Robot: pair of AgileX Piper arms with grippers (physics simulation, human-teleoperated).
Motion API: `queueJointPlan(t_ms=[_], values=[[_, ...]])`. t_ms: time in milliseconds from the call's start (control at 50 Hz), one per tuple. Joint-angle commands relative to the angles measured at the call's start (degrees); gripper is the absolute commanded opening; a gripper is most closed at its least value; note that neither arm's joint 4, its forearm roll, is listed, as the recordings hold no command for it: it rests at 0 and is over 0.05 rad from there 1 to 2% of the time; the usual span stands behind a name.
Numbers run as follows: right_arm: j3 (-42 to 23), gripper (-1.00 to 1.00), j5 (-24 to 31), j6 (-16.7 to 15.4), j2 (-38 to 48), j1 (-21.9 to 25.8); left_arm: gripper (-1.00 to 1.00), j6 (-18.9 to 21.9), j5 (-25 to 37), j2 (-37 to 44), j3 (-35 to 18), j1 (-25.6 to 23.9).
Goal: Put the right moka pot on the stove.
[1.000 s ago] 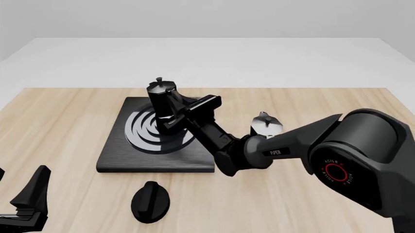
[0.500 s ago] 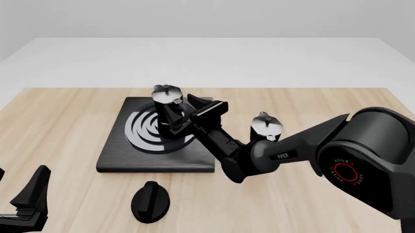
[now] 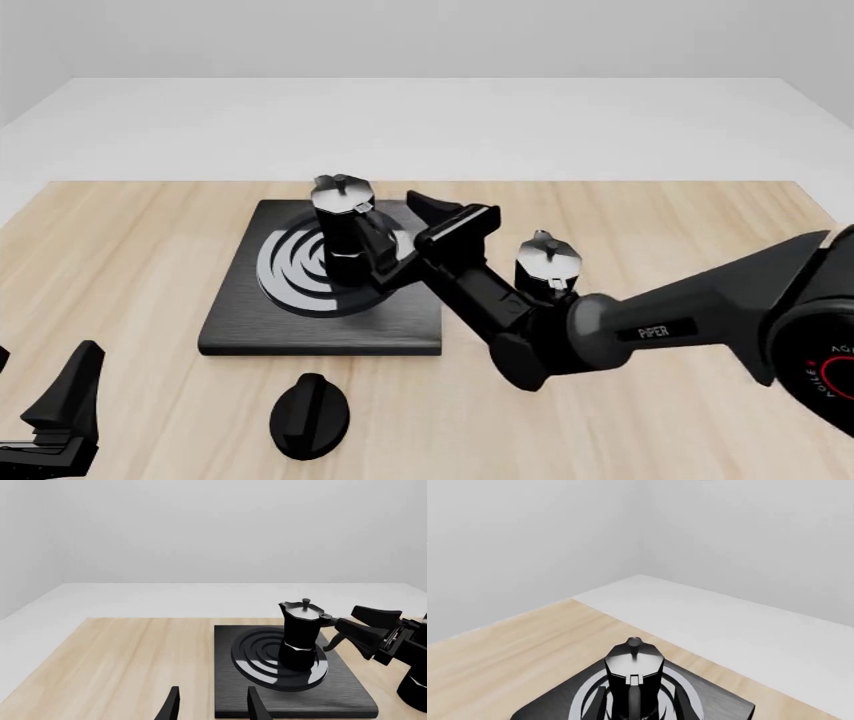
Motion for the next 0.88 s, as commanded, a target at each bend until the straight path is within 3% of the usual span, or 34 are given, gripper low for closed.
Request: queueJointPlan(t_ms=[20,380,880], values=[[5.3,1.00,0.6,0.6,-5.9,-0.2,1.00,0.0,0.0,0.0,0.0,0.0],[15.6,1.00,3.6,-0.7,-20.4,0.7,1.00,0.0,0.0,0.0,0.0,0.0],[19.5,1.00,25.6,-4.3,-46.1,-1.2,1.00,0.0,0.0,0.0,0.0,0.0]])
